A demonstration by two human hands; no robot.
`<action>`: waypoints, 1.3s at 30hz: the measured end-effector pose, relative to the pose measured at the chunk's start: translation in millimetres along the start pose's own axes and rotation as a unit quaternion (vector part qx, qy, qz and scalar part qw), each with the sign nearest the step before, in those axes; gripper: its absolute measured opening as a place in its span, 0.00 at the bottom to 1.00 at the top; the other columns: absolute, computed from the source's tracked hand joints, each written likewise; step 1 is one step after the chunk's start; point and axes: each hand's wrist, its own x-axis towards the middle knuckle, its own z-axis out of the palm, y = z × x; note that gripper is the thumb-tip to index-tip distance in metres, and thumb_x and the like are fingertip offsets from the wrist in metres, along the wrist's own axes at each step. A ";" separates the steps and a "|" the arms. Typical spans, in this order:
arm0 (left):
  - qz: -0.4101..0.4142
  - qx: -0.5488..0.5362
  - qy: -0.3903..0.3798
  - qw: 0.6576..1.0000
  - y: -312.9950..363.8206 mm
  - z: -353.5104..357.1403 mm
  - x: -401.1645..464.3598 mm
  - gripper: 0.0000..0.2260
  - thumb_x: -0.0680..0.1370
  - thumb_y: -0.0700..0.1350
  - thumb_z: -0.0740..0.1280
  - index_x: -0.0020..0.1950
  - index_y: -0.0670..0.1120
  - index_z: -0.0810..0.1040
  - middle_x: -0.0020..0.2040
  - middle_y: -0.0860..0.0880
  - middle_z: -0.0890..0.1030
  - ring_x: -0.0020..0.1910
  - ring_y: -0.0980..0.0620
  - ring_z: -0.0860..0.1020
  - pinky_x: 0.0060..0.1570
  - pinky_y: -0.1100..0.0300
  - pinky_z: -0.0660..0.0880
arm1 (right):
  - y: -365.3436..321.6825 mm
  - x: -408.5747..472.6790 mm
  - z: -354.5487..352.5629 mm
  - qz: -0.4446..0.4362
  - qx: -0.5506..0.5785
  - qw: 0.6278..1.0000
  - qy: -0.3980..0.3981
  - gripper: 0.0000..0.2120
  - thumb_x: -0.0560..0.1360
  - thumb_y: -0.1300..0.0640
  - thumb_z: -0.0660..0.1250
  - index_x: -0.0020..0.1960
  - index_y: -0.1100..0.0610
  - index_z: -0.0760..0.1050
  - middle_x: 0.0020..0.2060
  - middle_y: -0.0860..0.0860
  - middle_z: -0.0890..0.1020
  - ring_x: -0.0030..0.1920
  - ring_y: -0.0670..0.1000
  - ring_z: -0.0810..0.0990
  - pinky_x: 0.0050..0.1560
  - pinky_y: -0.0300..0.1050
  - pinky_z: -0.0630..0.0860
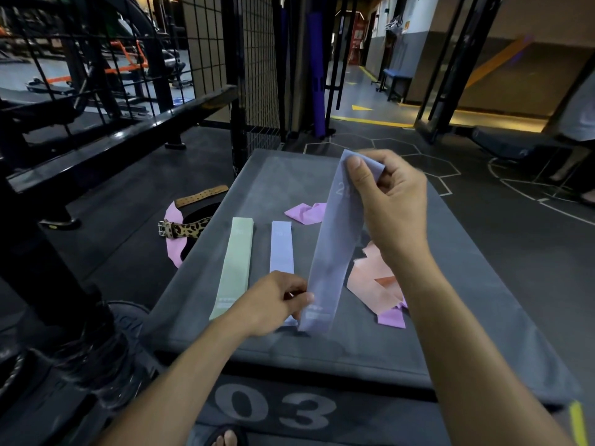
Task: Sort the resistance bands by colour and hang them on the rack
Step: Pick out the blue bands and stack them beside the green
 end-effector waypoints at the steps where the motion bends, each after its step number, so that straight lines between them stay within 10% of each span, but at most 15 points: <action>1: -0.009 0.005 0.002 1.000 -0.5 -2.0 -0.1 0.13 0.83 0.46 0.66 0.38 0.46 0.76 0.33 0.49 0.80 0.29 0.58 0.74 0.34 0.65 0.70 | 2.1 0.8 0.3 0.001 -0.004 1.000 -0.002 0.03 0.80 0.53 0.70 0.48 0.51 0.81 0.41 0.44 0.84 0.40 0.44 0.81 0.39 0.40 0.76; 13: -0.199 0.012 0.042 0.979 -23.1 -35.6 13.7 0.20 0.77 0.50 0.73 0.28 0.47 0.71 0.27 0.51 0.69 0.30 0.49 0.69 0.36 0.58 0.67 | 76.4 42.6 39.2 0.117 -0.016 0.993 -0.007 0.07 0.78 0.56 0.70 0.46 0.60 0.82 0.37 0.49 0.82 0.36 0.45 0.77 0.35 0.43 0.76; 19: -0.233 0.096 0.024 0.967 -19.6 -39.0 31.4 0.13 0.77 0.54 0.72 0.45 0.44 0.83 0.44 0.48 0.84 0.46 0.48 0.82 0.45 0.57 0.76 | 145.9 74.8 76.5 0.200 -0.066 0.975 -0.069 0.04 0.75 0.55 0.74 0.44 0.54 0.83 0.40 0.47 0.84 0.38 0.44 0.80 0.32 0.40 0.78; 39: -0.268 0.236 0.018 0.934 -20.7 -16.0 65.4 0.13 0.82 0.44 0.63 0.66 0.43 0.69 0.62 0.41 0.76 0.59 0.40 0.77 0.50 0.51 0.71 | 281.8 62.1 144.6 0.227 -0.176 0.932 -0.221 0.05 0.73 0.58 0.75 0.40 0.52 0.81 0.44 0.53 0.86 0.43 0.47 0.80 0.49 0.41 0.76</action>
